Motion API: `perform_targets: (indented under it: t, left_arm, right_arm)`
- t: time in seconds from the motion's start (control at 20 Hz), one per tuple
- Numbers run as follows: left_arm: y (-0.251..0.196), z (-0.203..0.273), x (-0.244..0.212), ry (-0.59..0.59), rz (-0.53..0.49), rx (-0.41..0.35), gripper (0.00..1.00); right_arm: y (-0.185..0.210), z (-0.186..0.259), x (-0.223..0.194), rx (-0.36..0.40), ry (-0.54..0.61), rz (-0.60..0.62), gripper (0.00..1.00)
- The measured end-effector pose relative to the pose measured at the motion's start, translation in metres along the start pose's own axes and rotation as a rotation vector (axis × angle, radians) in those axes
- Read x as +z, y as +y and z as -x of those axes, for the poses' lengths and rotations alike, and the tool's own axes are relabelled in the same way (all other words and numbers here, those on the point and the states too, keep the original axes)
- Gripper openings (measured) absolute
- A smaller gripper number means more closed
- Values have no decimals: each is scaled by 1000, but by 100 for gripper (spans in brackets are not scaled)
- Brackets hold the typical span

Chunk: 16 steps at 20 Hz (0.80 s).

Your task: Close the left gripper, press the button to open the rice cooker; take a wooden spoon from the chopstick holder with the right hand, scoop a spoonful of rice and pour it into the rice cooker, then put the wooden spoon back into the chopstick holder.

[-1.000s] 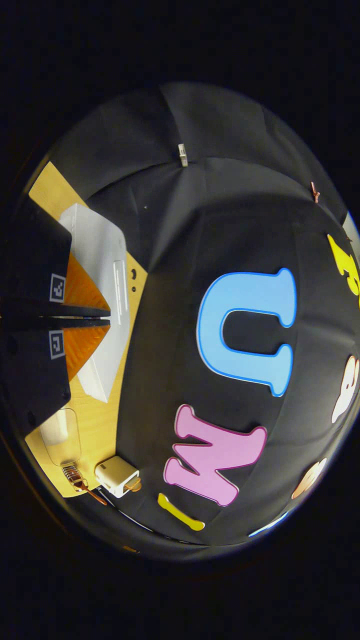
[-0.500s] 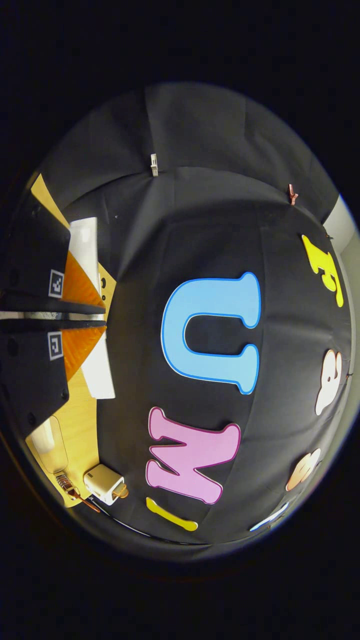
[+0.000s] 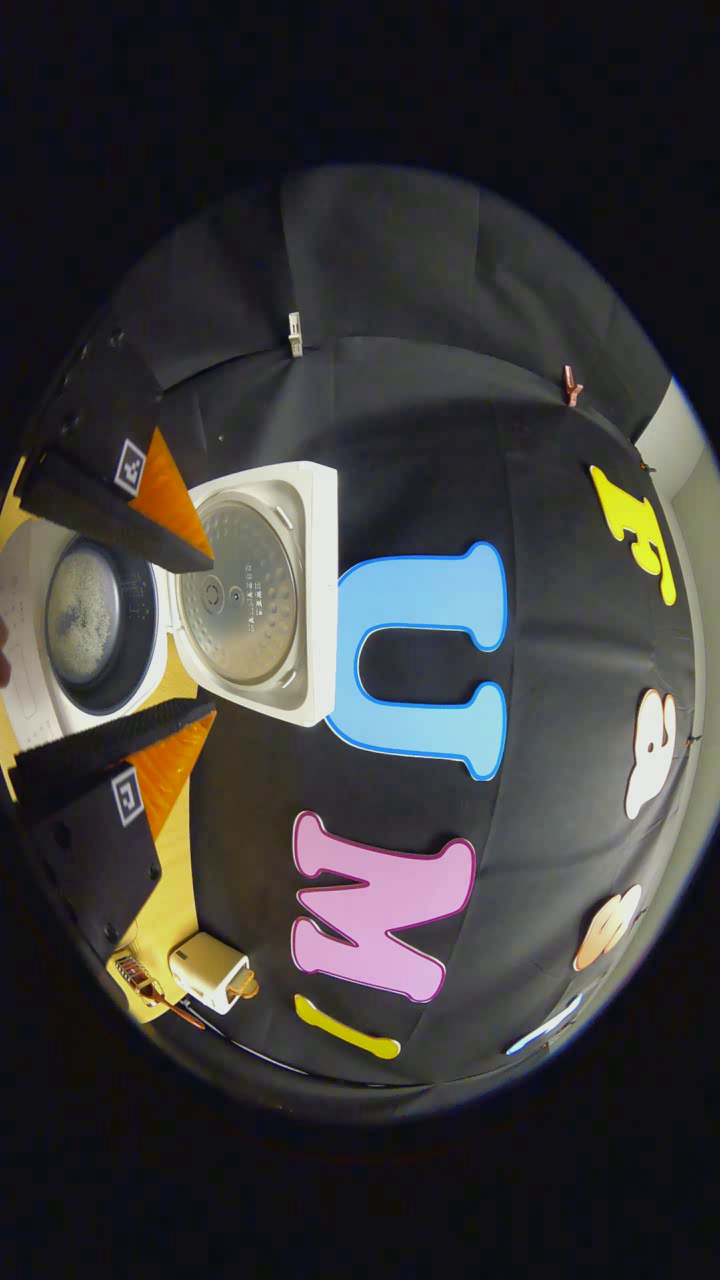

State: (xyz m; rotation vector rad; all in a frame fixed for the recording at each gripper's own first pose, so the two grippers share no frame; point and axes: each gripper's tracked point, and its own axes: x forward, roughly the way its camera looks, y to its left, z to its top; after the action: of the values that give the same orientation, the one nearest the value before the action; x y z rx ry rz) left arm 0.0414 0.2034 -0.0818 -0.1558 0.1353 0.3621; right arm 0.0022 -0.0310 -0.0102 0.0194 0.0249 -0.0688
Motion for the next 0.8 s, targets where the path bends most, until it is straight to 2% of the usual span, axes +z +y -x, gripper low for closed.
perform_targets:
  t: [0.1, 0.15, 0.3, 0.5, 0.8]
  left_arm:
    - [-6, 6, 2, -9, 7, -10, 92]
    - [-14, 12, 2, -19, 19, -32, 93]
    - [-36, 27, 5, -41, 17, -81, 95]
    - [-67, 47, 9, -51, -8, -122, 95]
    - [-111, 66, 5, -19, -49, -183, 95]
  right_arm:
    - [-14, -3, -10, -22, 16, -28, 98]
    - [-19, -4, -17, -20, 25, -48, 98]
    - [-40, -10, -52, -22, 81, -133, 98]
    - [-84, -25, -101, -77, 156, -189, 97]
    - [-131, -71, -185, -102, 282, -255, 98]
